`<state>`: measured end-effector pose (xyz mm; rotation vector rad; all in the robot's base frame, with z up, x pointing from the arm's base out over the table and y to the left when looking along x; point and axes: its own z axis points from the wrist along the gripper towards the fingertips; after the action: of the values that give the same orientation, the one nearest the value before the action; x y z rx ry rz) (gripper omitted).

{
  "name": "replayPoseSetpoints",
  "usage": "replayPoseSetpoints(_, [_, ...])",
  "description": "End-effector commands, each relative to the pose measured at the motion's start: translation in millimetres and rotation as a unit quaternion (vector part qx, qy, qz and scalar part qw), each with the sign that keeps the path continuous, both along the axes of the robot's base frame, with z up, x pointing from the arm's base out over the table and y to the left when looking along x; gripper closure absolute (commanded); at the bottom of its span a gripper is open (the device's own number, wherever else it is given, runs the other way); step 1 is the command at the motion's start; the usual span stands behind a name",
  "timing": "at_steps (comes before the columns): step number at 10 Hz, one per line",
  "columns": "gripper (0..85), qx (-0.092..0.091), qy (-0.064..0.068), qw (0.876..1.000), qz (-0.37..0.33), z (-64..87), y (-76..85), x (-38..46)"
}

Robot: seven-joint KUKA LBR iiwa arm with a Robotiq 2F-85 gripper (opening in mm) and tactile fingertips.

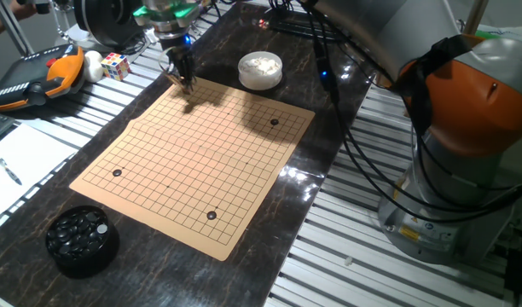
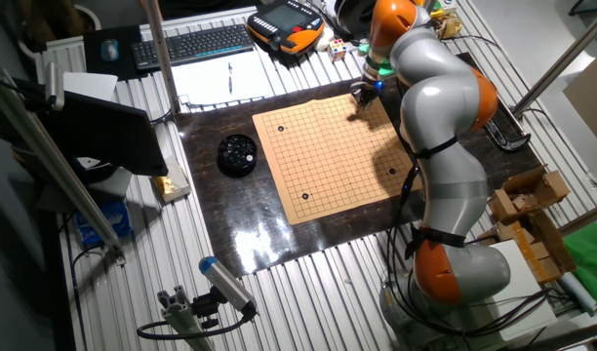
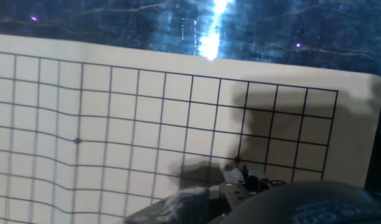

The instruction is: Play the first move as black on the 3-4 point in the upper right corner of the Go board

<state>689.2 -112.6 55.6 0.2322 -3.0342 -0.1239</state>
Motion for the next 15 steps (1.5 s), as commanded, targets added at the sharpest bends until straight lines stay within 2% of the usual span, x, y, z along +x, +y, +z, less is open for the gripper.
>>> replayPoseSetpoints(1, [83.3,0.002,0.000,1.000,0.000,-2.2,-0.5,0.2])
replayPoseSetpoints(5, [83.0,0.001,-0.009,1.000,0.006,-11.8,-1.9,3.8])
replayPoseSetpoints(10, [81.7,0.002,-0.017,1.000,0.013,-24.8,-6.8,4.2])
replayPoseSetpoints(15, [75.3,0.011,-0.010,1.000,0.009,-25.4,-8.9,4.1])
